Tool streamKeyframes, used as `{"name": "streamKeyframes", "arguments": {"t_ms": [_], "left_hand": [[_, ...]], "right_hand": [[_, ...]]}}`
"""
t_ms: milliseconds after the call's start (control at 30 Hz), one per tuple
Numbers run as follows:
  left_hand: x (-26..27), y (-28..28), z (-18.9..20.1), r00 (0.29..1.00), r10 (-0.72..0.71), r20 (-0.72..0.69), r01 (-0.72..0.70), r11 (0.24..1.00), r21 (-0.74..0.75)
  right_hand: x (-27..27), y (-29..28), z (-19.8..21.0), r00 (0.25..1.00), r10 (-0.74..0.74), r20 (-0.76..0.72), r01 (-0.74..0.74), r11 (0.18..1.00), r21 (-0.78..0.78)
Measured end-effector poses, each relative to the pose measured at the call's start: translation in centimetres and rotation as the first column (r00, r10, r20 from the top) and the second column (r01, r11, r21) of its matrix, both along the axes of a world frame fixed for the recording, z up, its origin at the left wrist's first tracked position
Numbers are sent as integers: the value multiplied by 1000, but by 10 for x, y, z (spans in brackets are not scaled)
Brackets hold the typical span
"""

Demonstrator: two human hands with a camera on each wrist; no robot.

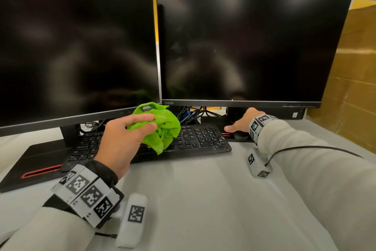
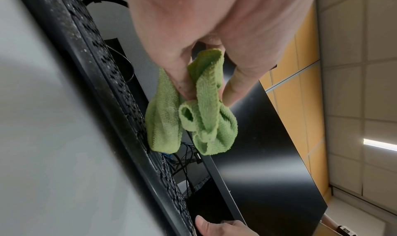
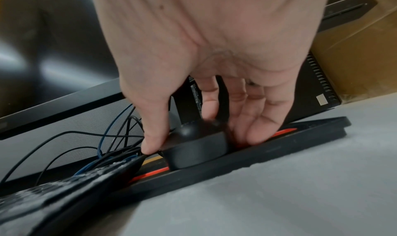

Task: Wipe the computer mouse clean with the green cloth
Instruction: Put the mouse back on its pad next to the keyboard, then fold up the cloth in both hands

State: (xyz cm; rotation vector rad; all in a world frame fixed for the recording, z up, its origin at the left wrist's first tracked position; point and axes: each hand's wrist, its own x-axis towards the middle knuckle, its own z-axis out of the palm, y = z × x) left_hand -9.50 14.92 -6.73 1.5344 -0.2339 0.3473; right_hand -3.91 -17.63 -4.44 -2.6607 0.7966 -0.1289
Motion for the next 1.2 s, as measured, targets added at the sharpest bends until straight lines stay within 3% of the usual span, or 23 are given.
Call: {"name": "streamKeyframes", "arguments": {"t_ms": [333,500,567,700,767,833,933,1000,1067,1133,1200], "left_hand": [[-1,-2,0,1000,-11,0,11,1000,4],[-2,-2,1,1000,-18,9,18,1000,8],[-2,-2,0,1000,-20,12,20,1000,11],[-3,-4,-1,999,-42,16,42,999,9],[-4,-5,-1,999,-51,19,51,999,9],[-3,-5,-1,998,-61,27,61,998,15],[-6,-6,-2,994,-90,60,87,995,41],[-7,-6,-2,989,-125,80,121,992,46],[-8,-5,0,982,-165,93,163,986,23],[-9,-4,2,972,-214,94,216,976,-18],[-9,-3,3,962,-259,86,264,962,-63]], "right_hand": [[0,-4,0,998,4,66,-6,999,41],[-7,-11,13,978,-53,200,34,995,98],[-11,-8,21,952,-63,299,52,998,44],[-24,15,40,922,52,384,3,990,-141],[-31,31,45,884,213,416,-143,971,-194],[-43,53,45,799,426,426,-415,901,-122],[-65,93,43,621,672,404,-771,617,160],[-71,114,40,562,729,391,-827,477,299],[-73,125,38,543,724,425,-831,392,394],[-73,131,38,541,689,483,-825,324,463],[-72,133,36,546,645,535,-825,306,475]]}}
